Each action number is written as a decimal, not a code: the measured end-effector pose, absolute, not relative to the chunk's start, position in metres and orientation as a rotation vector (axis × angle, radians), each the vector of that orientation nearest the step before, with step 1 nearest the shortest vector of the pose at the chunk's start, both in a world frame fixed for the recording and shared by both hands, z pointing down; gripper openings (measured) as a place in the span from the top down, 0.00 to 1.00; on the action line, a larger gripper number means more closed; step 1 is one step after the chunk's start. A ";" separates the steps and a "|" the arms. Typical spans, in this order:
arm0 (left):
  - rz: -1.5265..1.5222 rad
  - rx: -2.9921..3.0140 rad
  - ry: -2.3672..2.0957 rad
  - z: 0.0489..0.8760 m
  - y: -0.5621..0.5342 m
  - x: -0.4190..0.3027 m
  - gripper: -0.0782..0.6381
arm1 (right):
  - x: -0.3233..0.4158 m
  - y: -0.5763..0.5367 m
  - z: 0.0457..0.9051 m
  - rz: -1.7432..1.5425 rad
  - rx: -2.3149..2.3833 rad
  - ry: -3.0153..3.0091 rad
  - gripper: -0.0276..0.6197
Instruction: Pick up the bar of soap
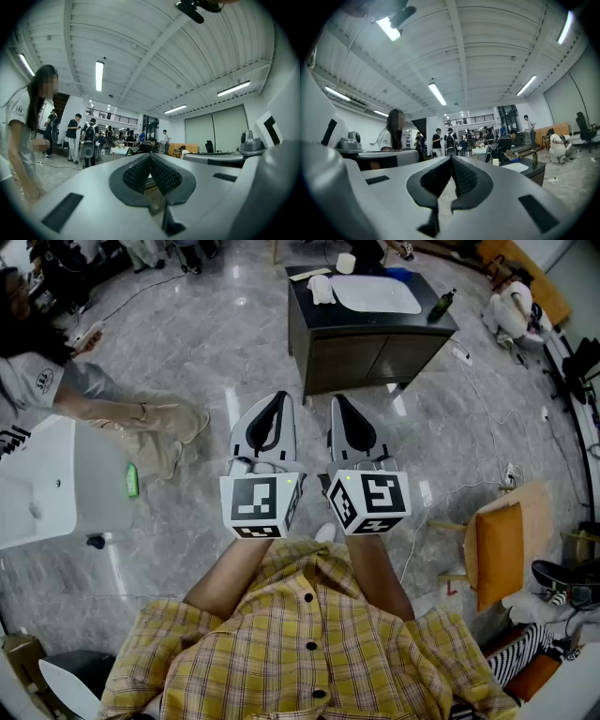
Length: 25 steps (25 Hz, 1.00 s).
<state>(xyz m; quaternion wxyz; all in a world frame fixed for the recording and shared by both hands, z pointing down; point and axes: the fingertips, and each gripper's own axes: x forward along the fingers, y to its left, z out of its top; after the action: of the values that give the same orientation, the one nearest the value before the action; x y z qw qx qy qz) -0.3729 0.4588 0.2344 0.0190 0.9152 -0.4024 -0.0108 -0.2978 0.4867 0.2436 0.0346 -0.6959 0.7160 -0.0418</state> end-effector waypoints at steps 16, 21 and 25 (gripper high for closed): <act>0.001 2.815 -1.346 0.243 0.470 -0.318 0.87 | -0.236 0.491 0.260 -0.192 -2.053 2.233 0.93; 0.050 2.802 -1.388 0.253 0.470 -0.292 0.88 | -0.210 0.492 0.269 -0.207 -2.045 2.255 0.93; 0.094 2.775 -1.440 0.258 0.468 -0.279 0.87 | -0.187 0.489 0.276 -0.247 -2.062 2.237 0.93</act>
<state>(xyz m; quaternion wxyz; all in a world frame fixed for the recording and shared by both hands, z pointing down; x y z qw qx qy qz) -0.2794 0.4682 0.2577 0.0069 0.8872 -0.4604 0.0300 -0.1870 0.4887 0.2755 0.0447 -0.6749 0.7321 -0.0807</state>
